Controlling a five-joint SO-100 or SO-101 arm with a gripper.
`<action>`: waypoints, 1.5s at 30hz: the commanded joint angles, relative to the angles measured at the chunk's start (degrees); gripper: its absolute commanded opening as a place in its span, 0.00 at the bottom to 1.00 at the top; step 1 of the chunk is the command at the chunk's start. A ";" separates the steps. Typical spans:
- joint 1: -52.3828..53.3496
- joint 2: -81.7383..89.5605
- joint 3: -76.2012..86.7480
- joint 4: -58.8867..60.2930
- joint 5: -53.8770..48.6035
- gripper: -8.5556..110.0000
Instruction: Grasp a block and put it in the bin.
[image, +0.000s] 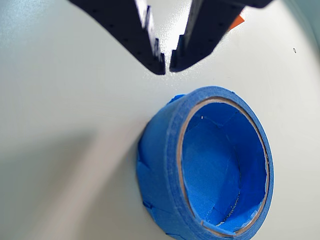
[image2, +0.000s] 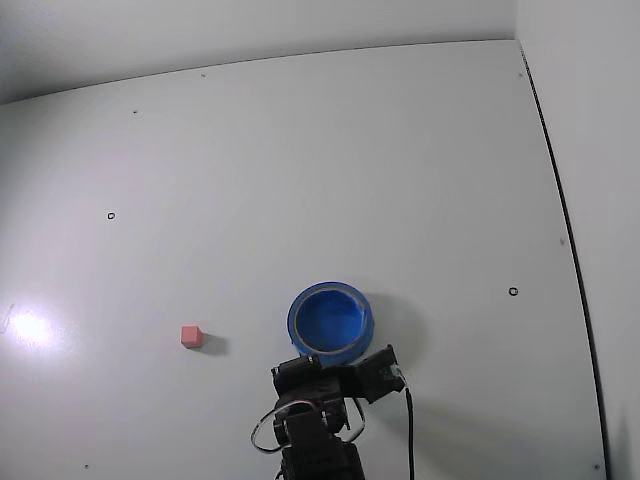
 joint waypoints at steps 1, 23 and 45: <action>-0.88 0.53 0.53 -0.44 -1.23 0.07; -0.26 0.62 -5.19 0.09 -15.64 0.07; -23.38 -33.13 -40.78 0.18 -52.82 0.27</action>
